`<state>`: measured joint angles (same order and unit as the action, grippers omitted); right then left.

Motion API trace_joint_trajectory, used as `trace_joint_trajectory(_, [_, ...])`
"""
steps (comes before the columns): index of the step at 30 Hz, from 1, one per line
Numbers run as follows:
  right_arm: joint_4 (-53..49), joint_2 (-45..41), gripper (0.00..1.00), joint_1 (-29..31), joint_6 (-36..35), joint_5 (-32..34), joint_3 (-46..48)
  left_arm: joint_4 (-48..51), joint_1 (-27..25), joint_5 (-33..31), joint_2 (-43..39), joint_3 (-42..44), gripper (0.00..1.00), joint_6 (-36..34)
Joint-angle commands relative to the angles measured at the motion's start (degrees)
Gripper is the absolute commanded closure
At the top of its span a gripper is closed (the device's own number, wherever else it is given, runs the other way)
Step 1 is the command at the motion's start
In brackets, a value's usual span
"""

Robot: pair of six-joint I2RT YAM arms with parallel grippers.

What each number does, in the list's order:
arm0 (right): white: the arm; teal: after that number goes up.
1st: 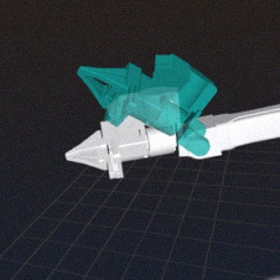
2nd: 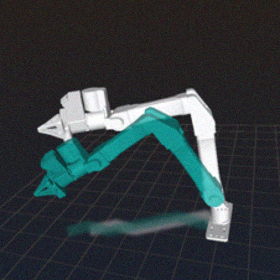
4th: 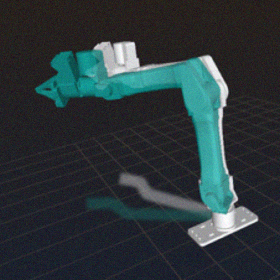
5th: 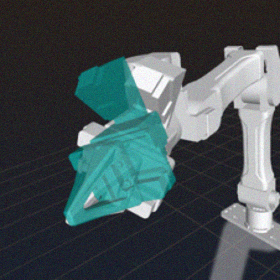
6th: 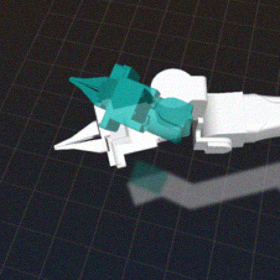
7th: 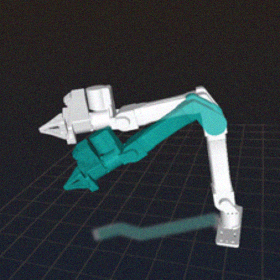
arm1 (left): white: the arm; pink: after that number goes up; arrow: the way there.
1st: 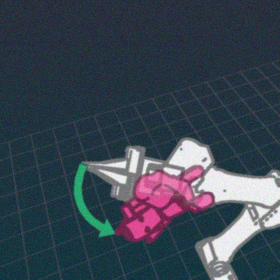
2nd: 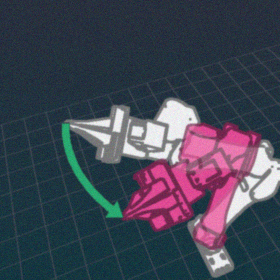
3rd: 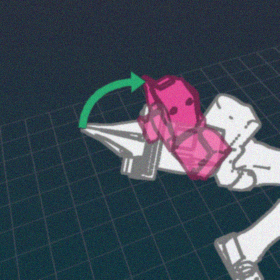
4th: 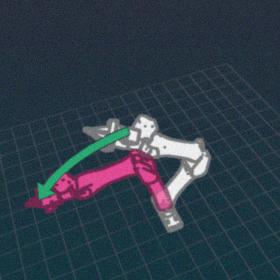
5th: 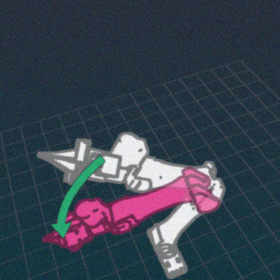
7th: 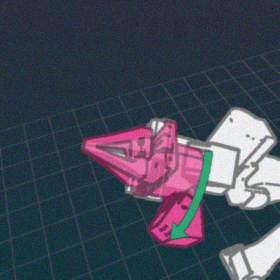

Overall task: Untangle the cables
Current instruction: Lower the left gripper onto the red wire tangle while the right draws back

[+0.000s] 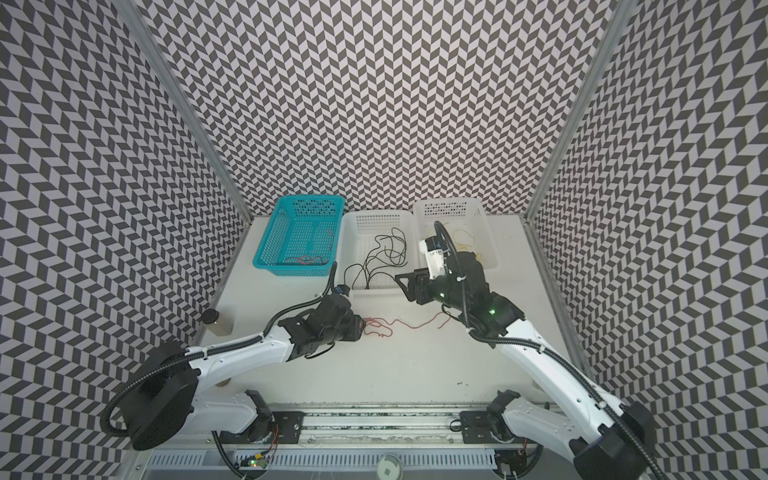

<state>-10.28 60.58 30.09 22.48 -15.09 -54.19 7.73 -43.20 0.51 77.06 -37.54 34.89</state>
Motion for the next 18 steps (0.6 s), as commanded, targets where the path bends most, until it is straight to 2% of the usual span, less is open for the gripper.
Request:
trace_joint_trajectory(1, [3.4,-1.4,0.34,-0.1,-1.1,0.3,0.6,2.2,-0.2,-1.8,1.2,-2.3,0.61,-1.7])
trace_joint_trajectory(11, [4.2,-1.9,0.33,-0.1,-0.8,-0.2,1.2,3.5,-0.3,-2.8,1.2,-2.5,0.62,-1.9])
trace_joint_trajectory(15, [4.4,-2.0,0.33,-0.1,-0.5,-0.4,1.5,3.6,-0.3,-2.6,-2.4,-2.2,0.52,-2.3])
trace_joint_trajectory(18, [4.8,-2.0,0.33,-0.1,0.0,-0.5,1.8,2.2,-0.2,-2.6,-4.5,-0.6,0.49,-2.1])
